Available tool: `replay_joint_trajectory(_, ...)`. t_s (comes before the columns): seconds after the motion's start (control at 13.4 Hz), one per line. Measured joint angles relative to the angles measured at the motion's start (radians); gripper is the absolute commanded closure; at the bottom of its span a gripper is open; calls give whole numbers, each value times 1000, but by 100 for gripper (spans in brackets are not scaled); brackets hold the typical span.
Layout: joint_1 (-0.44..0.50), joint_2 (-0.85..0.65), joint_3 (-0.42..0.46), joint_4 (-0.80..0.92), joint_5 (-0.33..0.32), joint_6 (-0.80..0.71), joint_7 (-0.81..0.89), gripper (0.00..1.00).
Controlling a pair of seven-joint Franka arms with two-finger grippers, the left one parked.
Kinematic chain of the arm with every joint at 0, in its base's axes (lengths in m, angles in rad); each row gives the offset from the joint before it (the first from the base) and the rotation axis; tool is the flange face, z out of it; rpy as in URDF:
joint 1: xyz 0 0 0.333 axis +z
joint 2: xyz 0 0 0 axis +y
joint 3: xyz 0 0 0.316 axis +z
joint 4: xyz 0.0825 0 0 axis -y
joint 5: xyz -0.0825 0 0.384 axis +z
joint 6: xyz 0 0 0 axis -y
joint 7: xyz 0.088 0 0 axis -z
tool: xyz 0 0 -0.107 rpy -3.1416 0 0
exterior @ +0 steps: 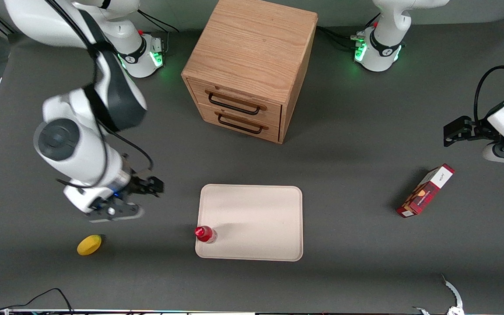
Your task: Place coke bottle on tray
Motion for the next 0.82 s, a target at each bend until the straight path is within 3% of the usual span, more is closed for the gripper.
replay_joint_trajectory(0.37, -159, -219, 1, -108, 58, -161, -167, 0)
replay_joint_trajectory(0.82, -166, -321, 14, -113, 60, -221, -169, 0)
